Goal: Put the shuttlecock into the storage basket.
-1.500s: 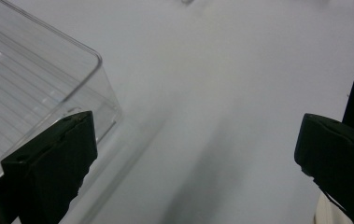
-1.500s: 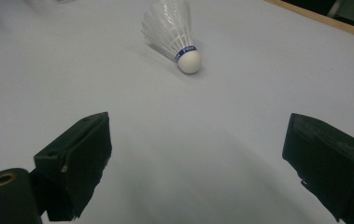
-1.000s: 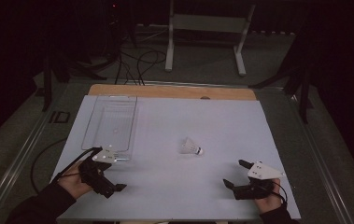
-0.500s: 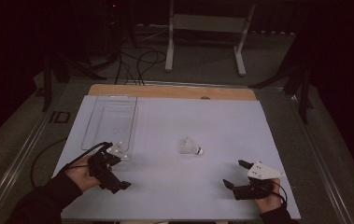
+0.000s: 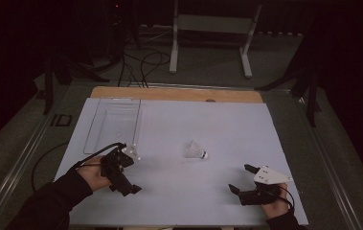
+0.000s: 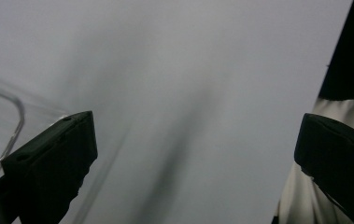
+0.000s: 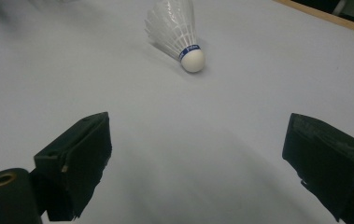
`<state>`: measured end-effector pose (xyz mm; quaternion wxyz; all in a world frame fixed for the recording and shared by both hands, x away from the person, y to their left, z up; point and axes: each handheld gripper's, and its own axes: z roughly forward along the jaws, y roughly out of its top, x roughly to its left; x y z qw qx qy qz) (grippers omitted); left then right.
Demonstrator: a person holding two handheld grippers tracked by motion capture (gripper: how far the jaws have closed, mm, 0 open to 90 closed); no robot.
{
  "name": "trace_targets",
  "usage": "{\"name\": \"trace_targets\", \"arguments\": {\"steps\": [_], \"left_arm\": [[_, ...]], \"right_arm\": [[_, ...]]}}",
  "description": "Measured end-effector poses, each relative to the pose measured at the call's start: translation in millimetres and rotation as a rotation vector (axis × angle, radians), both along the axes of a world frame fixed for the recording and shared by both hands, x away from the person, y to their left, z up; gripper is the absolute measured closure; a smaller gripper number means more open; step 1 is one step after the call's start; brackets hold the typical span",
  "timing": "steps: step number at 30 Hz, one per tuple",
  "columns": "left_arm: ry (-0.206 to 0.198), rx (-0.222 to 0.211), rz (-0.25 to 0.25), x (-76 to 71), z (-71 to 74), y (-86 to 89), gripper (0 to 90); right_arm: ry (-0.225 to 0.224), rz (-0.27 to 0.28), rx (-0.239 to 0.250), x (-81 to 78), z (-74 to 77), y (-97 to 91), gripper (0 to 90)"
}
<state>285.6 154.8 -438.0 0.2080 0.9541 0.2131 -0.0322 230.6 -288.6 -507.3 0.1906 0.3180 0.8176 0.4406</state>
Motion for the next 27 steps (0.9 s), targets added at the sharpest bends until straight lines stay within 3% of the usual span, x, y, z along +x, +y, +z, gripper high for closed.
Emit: {"name": "trace_targets", "arguments": {"steps": [10,27], "left_arm": [[0.025,0.016,-0.043,7.8,2.9,-14.5,0.1],[0.036,0.029,-0.089,21.4,10.6,-38.0,0.1]], "right_arm": [[-0.004,0.005,-0.012,0.4,-0.6,0.5,8.0],[-0.001,0.007,-0.009,0.4,-0.9,0.8,8.0]]}}
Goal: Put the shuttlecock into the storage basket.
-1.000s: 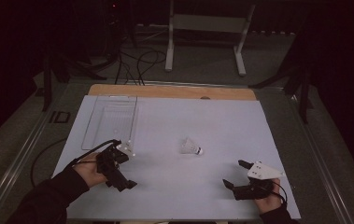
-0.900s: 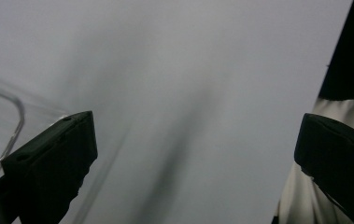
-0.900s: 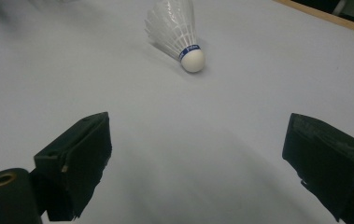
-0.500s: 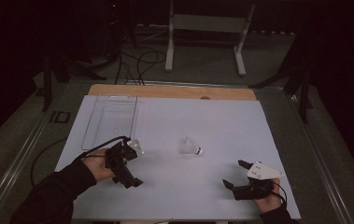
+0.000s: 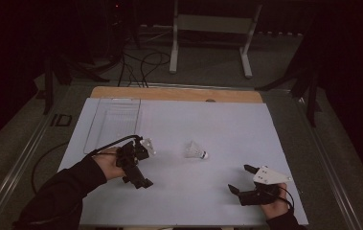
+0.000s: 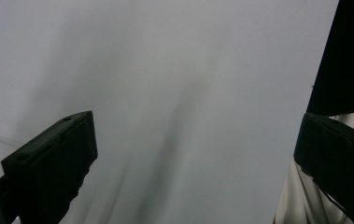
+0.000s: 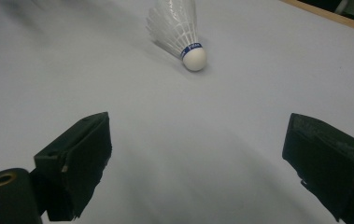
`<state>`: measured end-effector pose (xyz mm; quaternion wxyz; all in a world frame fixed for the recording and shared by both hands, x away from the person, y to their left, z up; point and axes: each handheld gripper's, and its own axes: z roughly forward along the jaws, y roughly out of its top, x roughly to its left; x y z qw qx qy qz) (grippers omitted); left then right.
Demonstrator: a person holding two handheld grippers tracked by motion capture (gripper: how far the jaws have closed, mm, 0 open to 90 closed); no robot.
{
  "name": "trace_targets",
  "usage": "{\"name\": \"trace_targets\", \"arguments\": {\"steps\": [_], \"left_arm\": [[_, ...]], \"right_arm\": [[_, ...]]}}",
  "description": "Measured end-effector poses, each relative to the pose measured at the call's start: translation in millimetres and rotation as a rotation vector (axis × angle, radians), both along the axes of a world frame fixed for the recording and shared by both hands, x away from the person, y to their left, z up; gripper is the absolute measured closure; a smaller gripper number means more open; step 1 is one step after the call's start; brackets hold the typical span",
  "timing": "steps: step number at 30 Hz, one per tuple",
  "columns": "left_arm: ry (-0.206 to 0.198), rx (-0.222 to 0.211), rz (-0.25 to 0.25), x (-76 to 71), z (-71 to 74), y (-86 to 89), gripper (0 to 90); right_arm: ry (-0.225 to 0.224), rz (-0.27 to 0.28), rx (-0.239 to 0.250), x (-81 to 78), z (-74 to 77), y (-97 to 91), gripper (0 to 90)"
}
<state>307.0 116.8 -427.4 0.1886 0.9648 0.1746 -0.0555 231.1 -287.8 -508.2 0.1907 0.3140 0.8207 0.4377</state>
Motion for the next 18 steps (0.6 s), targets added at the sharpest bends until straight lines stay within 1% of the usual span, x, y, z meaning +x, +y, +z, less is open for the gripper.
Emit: {"name": "trace_targets", "arguments": {"steps": [6,8,9,14,18], "left_arm": [[0.006,0.003,-0.013,5.4,1.4,-6.6,0.1],[0.017,-0.002,-0.014,7.0,1.2,-8.3,0.1],[0.016,0.005,-0.010,7.7,1.0,-9.3,0.1],[0.003,0.019,-0.020,11.5,0.4,-14.2,0.1],[0.008,0.025,-0.022,13.5,0.7,-19.1,0.1]], "right_arm": [[0.000,0.000,0.002,0.0,0.1,0.0,8.0],[0.000,0.000,0.002,0.0,0.1,-0.1,8.0],[0.000,0.000,0.003,0.0,0.0,-0.1,8.0],[0.000,-0.001,0.002,0.0,-0.1,0.0,8.0],[0.000,-0.001,0.004,0.0,0.0,-0.2,8.0]]}}
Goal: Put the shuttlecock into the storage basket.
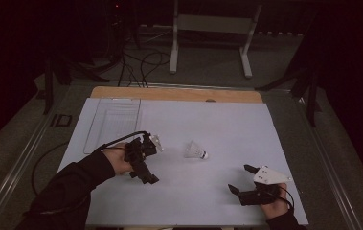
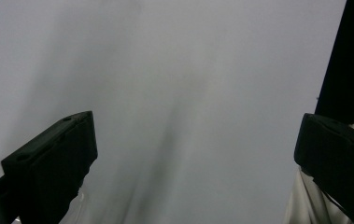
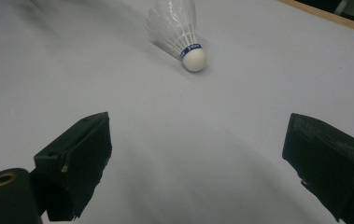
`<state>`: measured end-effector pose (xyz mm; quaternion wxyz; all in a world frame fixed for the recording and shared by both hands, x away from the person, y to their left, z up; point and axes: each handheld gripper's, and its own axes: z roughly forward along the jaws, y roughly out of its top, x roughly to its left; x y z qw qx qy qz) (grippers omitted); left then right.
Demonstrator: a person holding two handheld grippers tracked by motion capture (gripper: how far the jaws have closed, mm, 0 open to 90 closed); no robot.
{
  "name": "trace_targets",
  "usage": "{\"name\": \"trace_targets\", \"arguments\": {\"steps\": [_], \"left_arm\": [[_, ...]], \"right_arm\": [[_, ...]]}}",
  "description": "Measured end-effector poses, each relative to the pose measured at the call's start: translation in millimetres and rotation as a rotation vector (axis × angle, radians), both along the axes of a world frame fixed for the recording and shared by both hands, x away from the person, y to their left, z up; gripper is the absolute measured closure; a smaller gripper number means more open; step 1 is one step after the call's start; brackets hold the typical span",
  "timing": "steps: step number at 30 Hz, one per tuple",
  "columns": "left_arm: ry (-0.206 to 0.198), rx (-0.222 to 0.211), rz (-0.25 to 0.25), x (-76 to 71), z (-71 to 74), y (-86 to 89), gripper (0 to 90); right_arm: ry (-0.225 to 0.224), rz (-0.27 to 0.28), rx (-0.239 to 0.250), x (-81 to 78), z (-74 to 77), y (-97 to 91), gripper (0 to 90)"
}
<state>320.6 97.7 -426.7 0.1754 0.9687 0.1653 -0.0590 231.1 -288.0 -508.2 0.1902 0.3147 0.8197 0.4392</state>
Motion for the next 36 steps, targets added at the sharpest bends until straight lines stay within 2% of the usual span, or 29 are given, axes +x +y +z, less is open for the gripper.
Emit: {"name": "trace_targets", "arguments": {"steps": [3,4,8,13,19,21,36], "left_arm": [[0.017,0.003,0.000,1.1,0.7,-4.8,0.1],[0.021,0.017,-0.002,1.6,0.5,-6.5,0.0],[0.009,0.071,-0.021,3.7,-0.6,-13.4,0.0],[-0.002,0.088,-0.058,3.5,-1.0,-22.2,0.1],[-0.006,0.088,-0.087,4.4,-0.1,-30.4,0.1],[-0.003,0.095,-0.111,6.0,1.0,-33.4,0.1],[-0.007,0.092,-0.159,12.1,1.2,-54.2,0.1]], "right_arm": [[-0.001,0.002,-0.001,0.0,-0.1,0.2,8.0],[-0.001,0.003,0.000,-0.1,0.0,0.1,8.0],[0.000,0.001,0.001,0.0,-0.1,0.0,8.0],[0.000,0.004,0.004,0.0,0.0,0.1,8.0],[0.002,0.005,0.004,0.1,-0.2,0.2,8.0],[0.002,0.006,0.004,0.2,-0.3,0.4,8.0],[0.005,0.009,0.007,0.0,-0.4,0.8,8.0]]}}
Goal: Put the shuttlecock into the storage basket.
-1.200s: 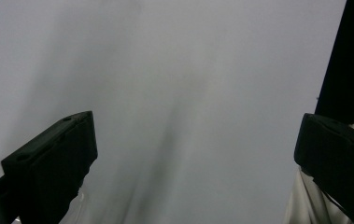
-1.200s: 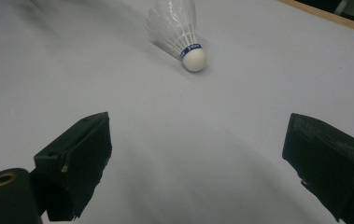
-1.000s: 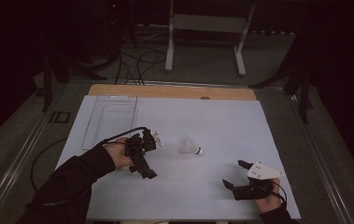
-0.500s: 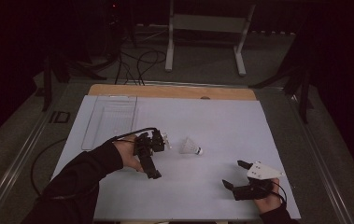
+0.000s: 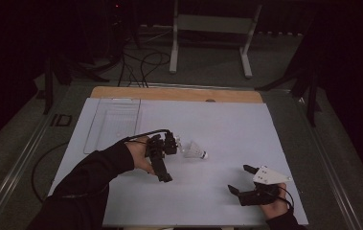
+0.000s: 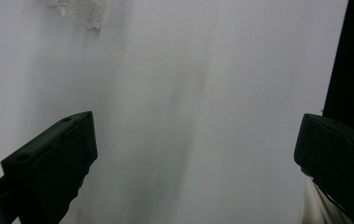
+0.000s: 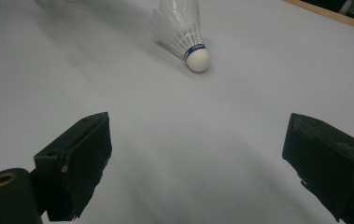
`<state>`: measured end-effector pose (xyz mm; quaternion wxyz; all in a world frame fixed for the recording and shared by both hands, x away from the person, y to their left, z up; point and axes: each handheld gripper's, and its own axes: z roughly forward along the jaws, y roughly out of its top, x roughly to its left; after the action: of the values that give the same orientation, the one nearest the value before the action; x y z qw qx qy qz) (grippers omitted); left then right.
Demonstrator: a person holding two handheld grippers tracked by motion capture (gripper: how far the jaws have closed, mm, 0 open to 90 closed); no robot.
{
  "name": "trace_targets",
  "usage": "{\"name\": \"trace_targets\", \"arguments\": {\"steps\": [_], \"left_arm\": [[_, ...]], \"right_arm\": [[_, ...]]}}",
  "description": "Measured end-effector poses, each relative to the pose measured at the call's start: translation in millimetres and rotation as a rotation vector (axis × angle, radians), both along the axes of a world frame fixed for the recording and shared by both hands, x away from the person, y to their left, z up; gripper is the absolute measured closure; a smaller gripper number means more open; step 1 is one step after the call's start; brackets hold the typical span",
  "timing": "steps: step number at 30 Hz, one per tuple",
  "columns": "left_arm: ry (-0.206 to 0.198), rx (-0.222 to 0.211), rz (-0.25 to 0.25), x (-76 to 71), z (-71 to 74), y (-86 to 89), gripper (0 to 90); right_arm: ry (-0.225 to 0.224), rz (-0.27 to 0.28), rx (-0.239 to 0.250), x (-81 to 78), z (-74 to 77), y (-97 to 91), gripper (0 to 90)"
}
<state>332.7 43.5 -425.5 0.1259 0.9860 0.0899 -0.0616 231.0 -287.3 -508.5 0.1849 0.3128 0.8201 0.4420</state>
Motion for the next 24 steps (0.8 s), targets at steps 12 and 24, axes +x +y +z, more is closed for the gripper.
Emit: {"name": "trace_targets", "arguments": {"steps": [12,24], "left_arm": [[0.008,-0.011,-0.057,3.2,-0.1,-18.3,0.1],[-0.017,-0.043,-0.072,11.3,-1.9,-34.9,0.2]], "right_arm": [[0.002,0.003,0.007,0.1,0.1,0.0,8.0],[0.004,0.005,0.011,0.1,0.2,-0.1,8.0]]}}
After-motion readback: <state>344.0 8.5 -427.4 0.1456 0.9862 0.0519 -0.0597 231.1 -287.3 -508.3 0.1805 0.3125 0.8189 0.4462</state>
